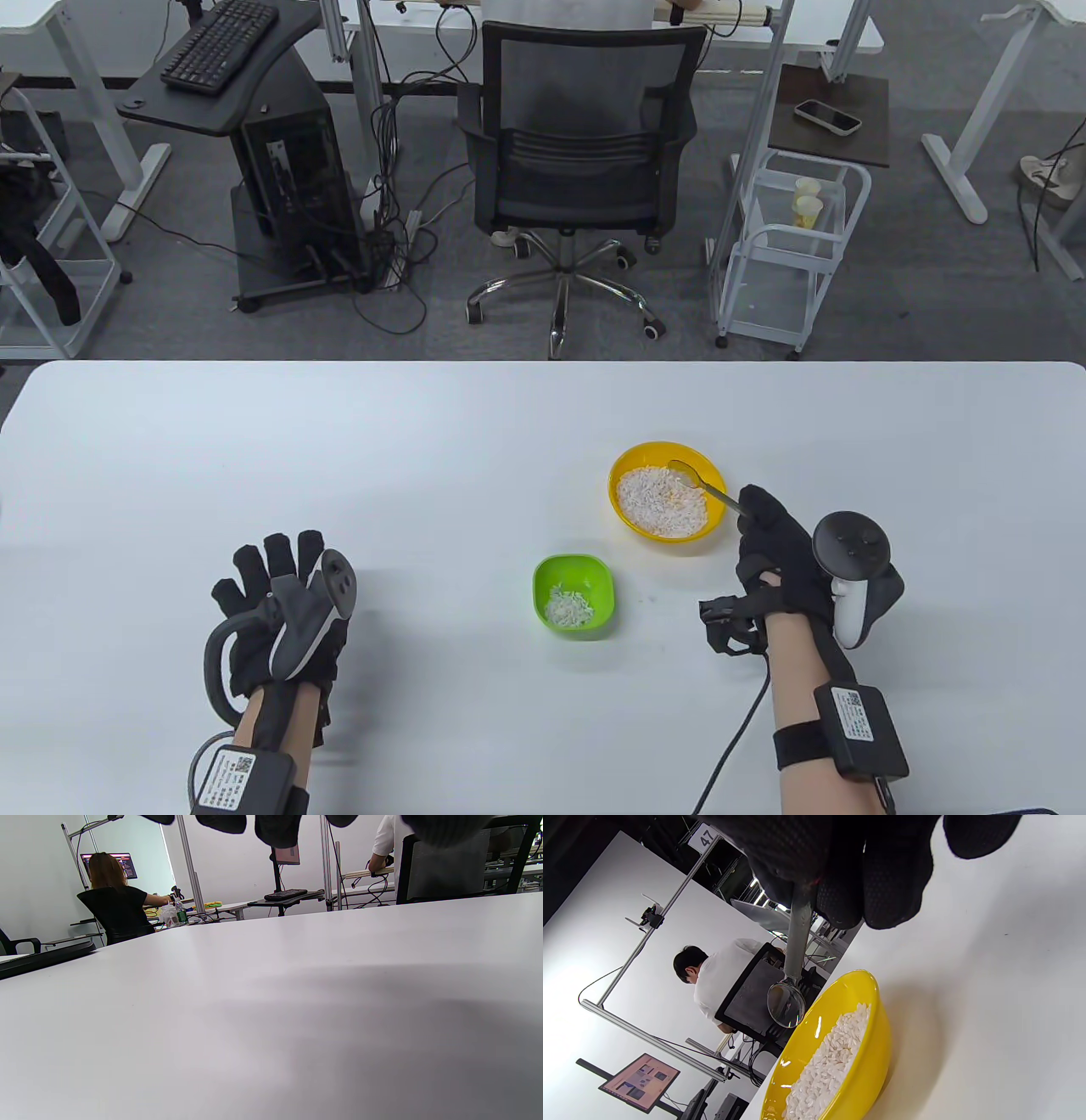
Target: Scoop rice into small dish
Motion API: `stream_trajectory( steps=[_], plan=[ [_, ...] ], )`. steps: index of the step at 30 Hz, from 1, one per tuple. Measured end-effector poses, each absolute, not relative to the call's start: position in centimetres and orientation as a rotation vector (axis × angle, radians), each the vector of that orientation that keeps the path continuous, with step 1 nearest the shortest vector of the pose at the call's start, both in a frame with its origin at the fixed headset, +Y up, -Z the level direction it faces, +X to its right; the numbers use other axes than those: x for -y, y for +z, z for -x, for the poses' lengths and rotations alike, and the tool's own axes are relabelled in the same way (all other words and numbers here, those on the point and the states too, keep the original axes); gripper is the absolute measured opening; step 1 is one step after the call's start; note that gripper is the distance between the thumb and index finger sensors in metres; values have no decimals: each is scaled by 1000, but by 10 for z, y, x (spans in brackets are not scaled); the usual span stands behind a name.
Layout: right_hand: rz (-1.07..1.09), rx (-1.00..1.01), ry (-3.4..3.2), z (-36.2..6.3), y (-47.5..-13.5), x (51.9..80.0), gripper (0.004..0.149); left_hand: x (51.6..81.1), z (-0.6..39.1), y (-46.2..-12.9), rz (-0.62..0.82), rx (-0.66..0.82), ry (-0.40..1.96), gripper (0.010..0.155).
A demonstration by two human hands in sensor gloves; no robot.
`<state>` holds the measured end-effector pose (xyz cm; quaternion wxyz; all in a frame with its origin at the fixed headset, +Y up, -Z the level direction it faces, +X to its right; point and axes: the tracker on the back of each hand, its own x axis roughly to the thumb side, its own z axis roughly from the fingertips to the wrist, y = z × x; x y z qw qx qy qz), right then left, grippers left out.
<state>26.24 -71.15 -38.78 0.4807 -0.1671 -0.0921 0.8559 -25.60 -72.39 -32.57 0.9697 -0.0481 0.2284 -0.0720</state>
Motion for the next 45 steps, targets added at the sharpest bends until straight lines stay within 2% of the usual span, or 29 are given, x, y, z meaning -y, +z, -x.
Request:
stream_trajectory(
  steps=[16, 25, 29, 37, 45],
  plan=[
    [403, 151, 2295, -242, -392, 726, 43, 724, 255, -325, 116, -462, -146, 73],
    [372, 55, 2113, -240, -394, 738, 44, 724, 255, -326, 120, -458, -146, 73],
    [421, -20, 1954, -238, -393, 749, 45, 725, 254, -326, 124, -457, -148, 73],
    [569, 45, 1800, -248, -387, 756, 45, 725, 254, -326, 126, -458, -146, 73],
    [576, 50, 1741, -251, -386, 754, 46, 725, 254, -326, 125, -458, -137, 72]
  ],
)
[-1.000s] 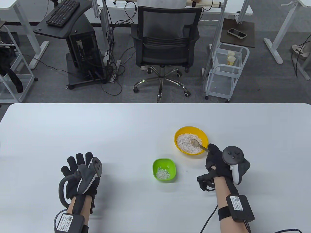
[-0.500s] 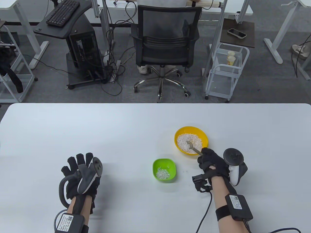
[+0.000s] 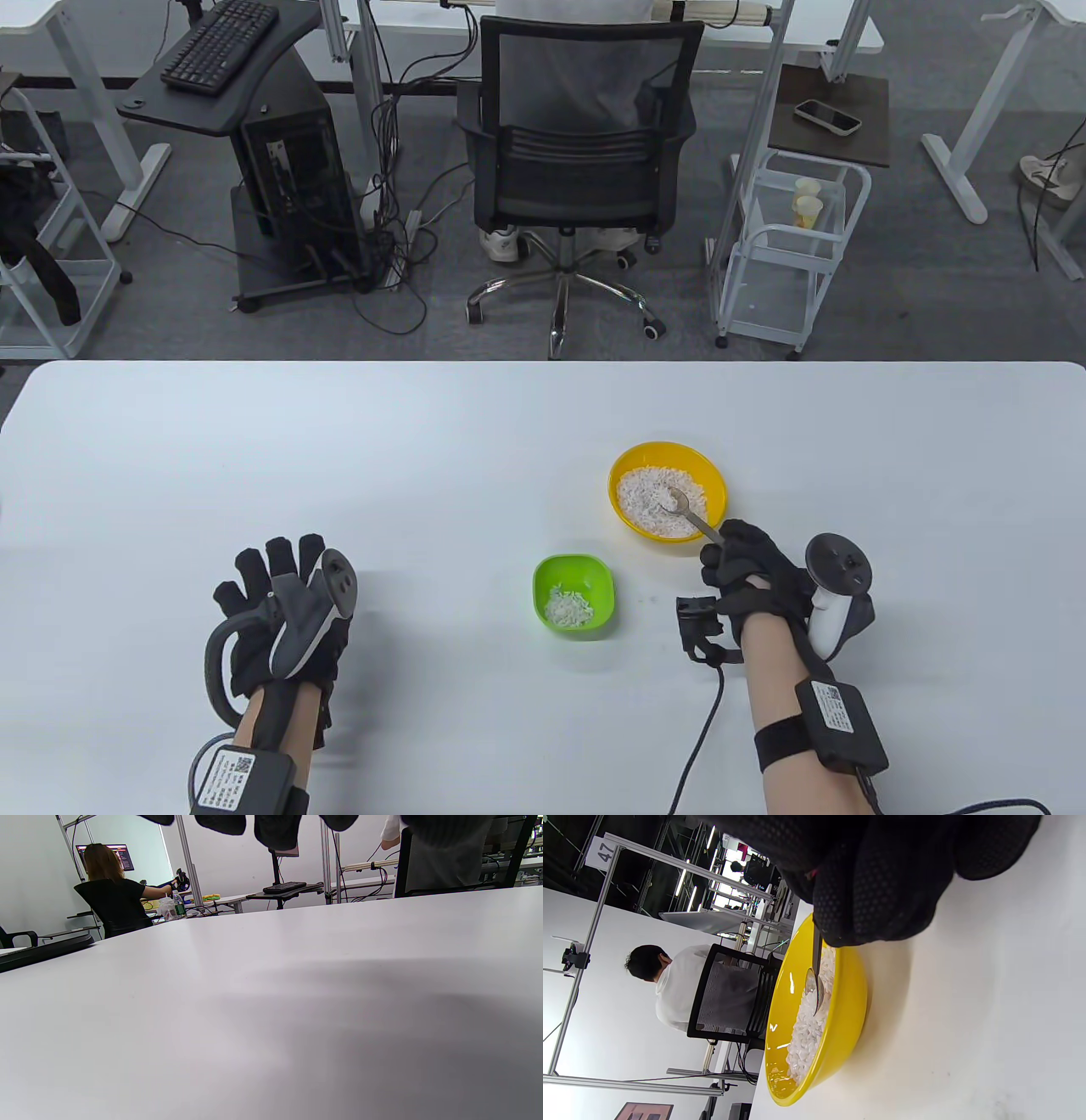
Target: Scoop rice into small dish
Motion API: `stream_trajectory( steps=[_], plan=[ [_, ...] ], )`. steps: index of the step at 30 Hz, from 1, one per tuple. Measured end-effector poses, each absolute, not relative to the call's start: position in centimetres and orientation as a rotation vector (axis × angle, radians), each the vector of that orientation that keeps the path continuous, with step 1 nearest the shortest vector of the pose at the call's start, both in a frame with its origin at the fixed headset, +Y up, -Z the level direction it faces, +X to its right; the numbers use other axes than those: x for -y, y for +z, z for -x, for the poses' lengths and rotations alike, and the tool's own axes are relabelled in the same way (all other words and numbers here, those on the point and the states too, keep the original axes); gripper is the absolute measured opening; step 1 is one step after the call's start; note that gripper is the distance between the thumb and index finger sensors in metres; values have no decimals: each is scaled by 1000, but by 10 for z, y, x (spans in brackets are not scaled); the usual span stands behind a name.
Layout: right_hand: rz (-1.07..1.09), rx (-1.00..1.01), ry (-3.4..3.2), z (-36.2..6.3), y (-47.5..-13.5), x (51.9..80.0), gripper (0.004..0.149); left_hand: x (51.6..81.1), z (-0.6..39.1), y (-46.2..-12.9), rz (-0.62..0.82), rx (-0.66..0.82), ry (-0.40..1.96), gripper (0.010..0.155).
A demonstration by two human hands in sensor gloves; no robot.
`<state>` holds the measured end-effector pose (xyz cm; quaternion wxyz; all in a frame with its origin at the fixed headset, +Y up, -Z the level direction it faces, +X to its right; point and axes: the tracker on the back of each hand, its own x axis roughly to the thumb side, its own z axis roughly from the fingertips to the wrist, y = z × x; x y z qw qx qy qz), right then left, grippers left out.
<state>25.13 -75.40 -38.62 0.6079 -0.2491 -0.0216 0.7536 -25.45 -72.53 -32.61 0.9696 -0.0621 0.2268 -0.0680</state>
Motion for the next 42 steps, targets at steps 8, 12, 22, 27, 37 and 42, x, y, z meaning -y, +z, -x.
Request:
stream_trajectory(
  steps=[8, 12, 22, 27, 37, 42],
  plan=[
    [529, 51, 1623, -258, -384, 742, 45, 726, 254, -326, 129, -459, -141, 72],
    [472, 27, 1568, -254, -383, 733, 45, 725, 255, -326, 132, -463, -141, 72],
    [290, -156, 1565, -234, -386, 724, 45, 725, 257, -326, 136, -470, -132, 73],
    [199, -278, 1595, -230, -390, 725, 44, 725, 257, -326, 136, -469, -135, 72],
    [79, -485, 1699, -221, -393, 726, 44, 724, 259, -325, 137, -467, -137, 72],
    [55, -523, 1802, -217, -394, 725, 43, 725, 259, -326, 138, -466, -140, 72]
  ],
)
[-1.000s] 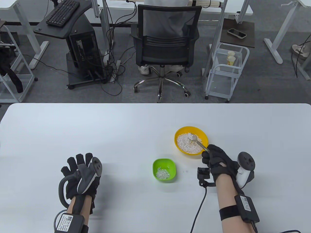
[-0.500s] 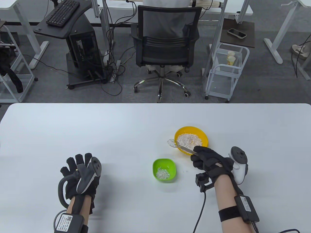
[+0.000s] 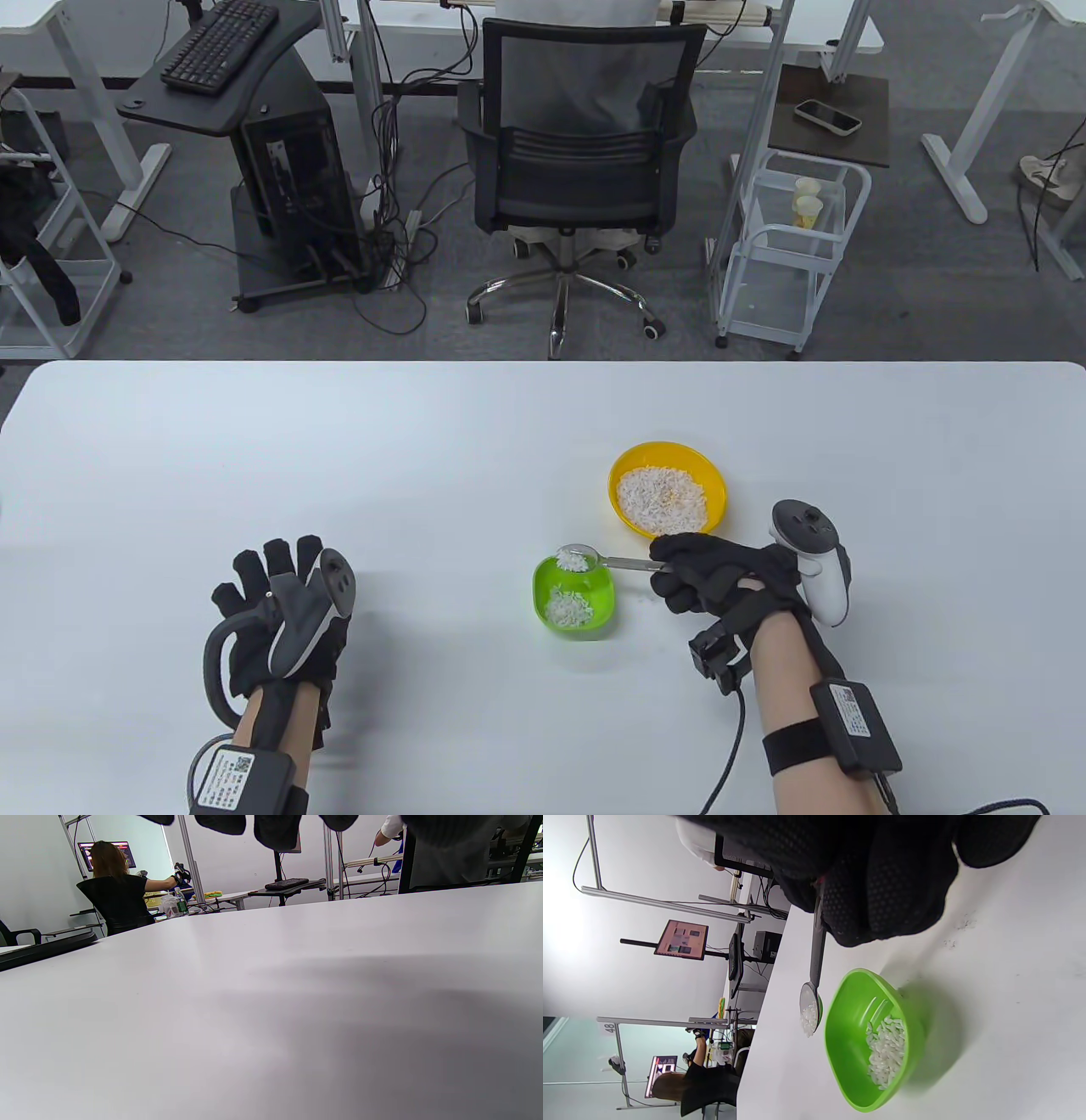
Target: Scoop rice into small dish
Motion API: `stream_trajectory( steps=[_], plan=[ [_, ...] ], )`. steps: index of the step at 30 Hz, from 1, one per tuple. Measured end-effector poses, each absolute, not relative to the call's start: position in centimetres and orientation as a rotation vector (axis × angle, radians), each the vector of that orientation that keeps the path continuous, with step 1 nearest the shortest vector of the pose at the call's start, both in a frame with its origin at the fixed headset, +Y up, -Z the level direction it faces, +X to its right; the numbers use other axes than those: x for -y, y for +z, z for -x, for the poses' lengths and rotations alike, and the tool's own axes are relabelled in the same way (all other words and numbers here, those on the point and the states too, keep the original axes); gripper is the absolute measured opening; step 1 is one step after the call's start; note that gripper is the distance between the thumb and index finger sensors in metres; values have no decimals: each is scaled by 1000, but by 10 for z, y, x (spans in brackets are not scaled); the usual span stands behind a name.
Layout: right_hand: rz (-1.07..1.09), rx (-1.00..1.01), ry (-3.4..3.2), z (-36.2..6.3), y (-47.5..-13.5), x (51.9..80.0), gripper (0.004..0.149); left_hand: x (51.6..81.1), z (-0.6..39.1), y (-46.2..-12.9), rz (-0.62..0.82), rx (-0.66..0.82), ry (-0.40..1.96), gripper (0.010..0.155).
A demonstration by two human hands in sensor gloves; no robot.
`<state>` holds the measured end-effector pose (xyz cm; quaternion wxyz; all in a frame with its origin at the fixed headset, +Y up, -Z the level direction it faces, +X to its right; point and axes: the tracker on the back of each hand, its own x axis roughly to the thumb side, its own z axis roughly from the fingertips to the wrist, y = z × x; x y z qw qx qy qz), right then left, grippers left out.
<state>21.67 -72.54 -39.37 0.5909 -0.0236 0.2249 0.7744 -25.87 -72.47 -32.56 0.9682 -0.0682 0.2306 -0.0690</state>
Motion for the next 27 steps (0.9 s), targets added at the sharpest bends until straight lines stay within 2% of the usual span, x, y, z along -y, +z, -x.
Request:
stream_trajectory(
  steps=[27],
  plan=[
    [43, -507, 1970, -207, -395, 727, 41, 726, 256, -327, 143, -468, -144, 72]
  ],
)
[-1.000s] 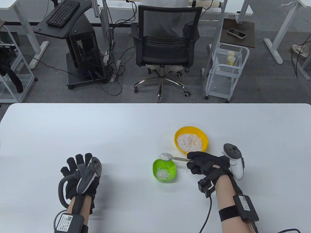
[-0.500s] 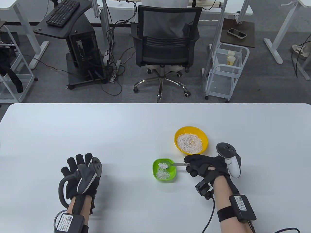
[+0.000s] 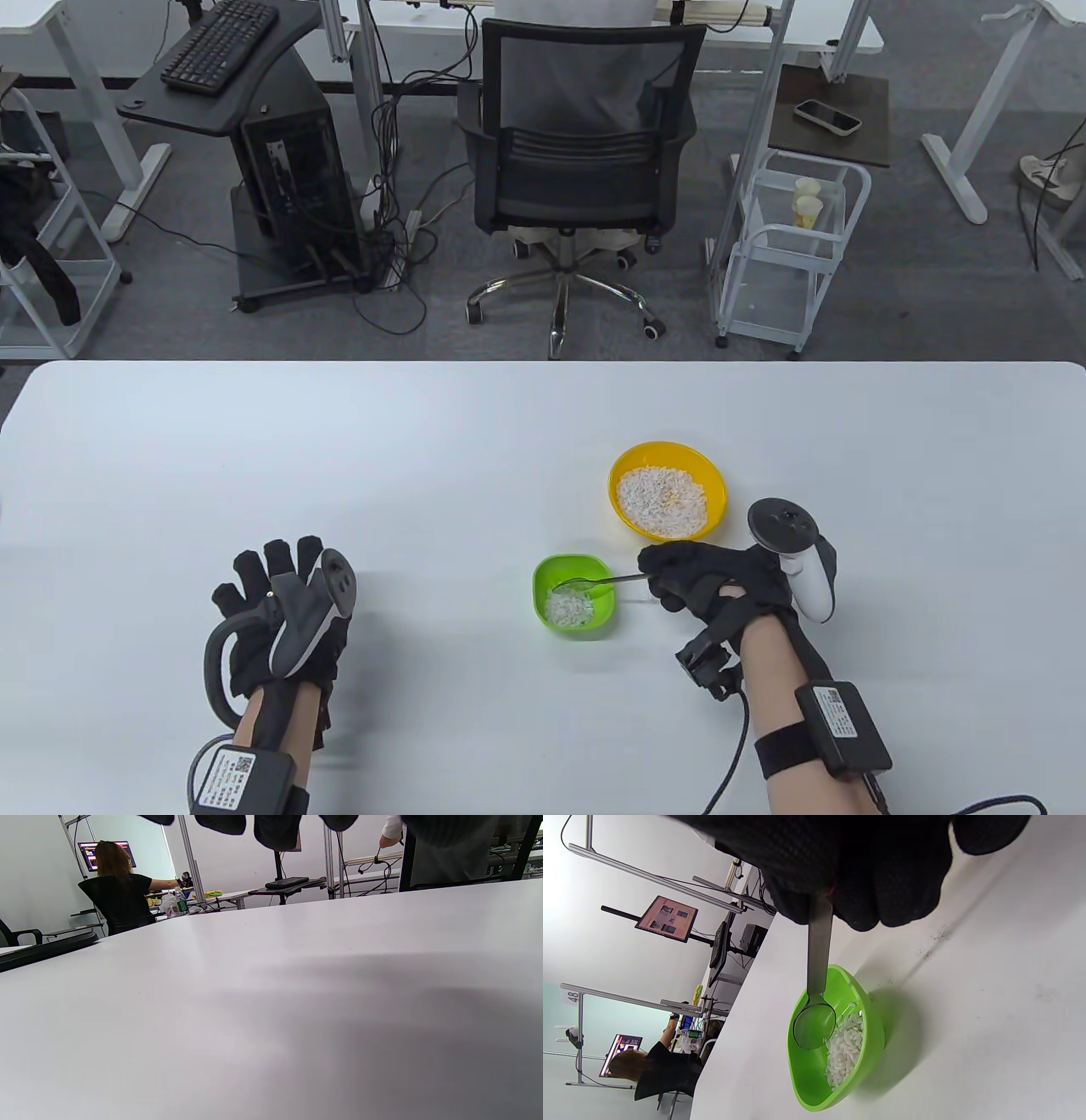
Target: Scoop rice into small dish
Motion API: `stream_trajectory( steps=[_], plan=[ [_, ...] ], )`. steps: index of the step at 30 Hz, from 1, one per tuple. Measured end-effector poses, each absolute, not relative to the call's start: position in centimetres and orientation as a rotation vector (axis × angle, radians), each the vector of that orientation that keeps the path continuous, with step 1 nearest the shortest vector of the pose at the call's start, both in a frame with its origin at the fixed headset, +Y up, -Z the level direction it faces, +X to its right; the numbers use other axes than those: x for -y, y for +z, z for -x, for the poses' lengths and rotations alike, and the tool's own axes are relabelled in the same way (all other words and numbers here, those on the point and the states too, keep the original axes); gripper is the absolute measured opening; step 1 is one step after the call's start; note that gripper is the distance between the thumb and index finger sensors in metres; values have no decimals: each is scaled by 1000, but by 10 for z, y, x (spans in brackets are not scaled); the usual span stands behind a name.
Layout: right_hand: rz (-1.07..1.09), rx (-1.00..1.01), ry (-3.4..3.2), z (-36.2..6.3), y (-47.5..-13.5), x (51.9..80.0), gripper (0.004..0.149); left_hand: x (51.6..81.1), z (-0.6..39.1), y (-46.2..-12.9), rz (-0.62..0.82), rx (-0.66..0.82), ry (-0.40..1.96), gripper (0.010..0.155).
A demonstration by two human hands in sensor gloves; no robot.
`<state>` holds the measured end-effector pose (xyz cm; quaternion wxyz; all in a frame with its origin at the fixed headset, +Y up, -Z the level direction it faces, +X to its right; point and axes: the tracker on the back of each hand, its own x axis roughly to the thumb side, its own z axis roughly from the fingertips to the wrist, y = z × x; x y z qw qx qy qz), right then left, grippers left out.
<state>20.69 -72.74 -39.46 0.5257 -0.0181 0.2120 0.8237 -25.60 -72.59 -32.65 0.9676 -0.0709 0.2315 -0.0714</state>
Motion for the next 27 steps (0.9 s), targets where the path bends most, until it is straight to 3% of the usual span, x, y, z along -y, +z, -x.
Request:
stream_trajectory(
  steps=[11, 22, 27],
  plan=[
    [0, -362, 1864, -217, -393, 711, 41, 725, 257, -325, 143, -468, -147, 72],
    [253, 55, 1758, -250, -390, 716, 44, 725, 255, -326, 144, -467, -154, 72],
    [329, 153, 1895, -261, -388, 715, 45, 725, 254, -326, 145, -466, -154, 72]
  ],
)
